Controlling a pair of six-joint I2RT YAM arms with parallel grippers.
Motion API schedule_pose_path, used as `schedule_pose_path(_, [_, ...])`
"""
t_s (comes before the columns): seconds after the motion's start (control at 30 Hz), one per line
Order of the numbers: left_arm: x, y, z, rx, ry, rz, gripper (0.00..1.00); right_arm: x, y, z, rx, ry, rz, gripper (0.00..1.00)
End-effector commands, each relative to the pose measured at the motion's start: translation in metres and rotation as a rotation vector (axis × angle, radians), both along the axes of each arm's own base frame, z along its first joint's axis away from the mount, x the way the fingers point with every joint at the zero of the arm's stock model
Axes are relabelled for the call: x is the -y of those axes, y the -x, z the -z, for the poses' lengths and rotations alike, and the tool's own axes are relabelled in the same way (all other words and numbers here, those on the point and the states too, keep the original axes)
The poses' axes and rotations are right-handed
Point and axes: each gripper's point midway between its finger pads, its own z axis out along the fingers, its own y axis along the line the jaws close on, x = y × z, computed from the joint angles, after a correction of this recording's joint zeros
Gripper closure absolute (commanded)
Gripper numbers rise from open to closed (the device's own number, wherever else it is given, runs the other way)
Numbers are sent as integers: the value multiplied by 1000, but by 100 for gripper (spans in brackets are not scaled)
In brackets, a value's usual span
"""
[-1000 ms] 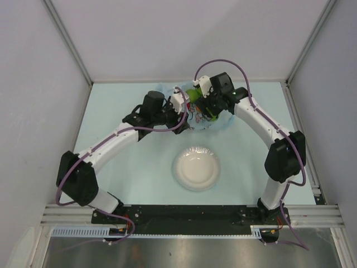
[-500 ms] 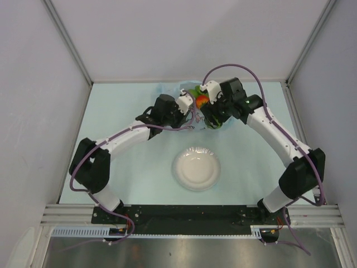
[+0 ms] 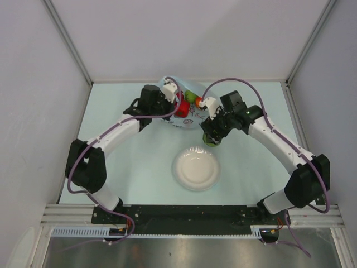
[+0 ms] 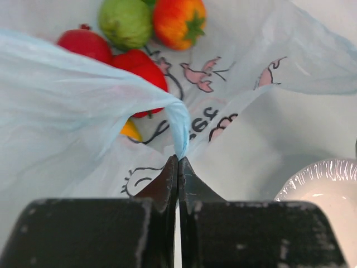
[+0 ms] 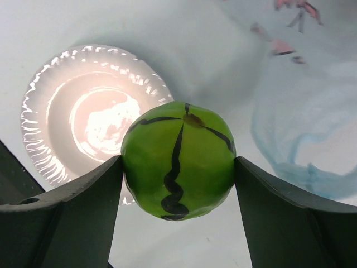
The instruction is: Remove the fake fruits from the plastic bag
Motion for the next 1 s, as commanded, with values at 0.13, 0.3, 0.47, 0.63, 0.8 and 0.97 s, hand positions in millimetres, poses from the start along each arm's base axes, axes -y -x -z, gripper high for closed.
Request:
schedule_pose_path(0.13, [-8,13,-57,13,168,4,100,-72,24,34,-43,-8,-230,65])
schedule_pose_path(0.3, [-7,16,-47,-26,220,-36,100,-87,31,58,-83,29,-290,65])
schedule_pose_path(0.47, [-12,19,-45,-20,207,-48,100,-99,44,70,-146,15,-331,63])
schedule_pose_path(0.63, [-16,26,-46,-7,211,-56,100,-103,57,74,-183,7,-371,61])
schedule_pose_path(0.8, [-14,32,-40,-37,229,-43,100,-107,68,83,-237,7,-391,60])
schedule_pose_path(0.97, [-12,35,-38,-53,242,-39,100,-116,74,93,-252,18,-399,59])
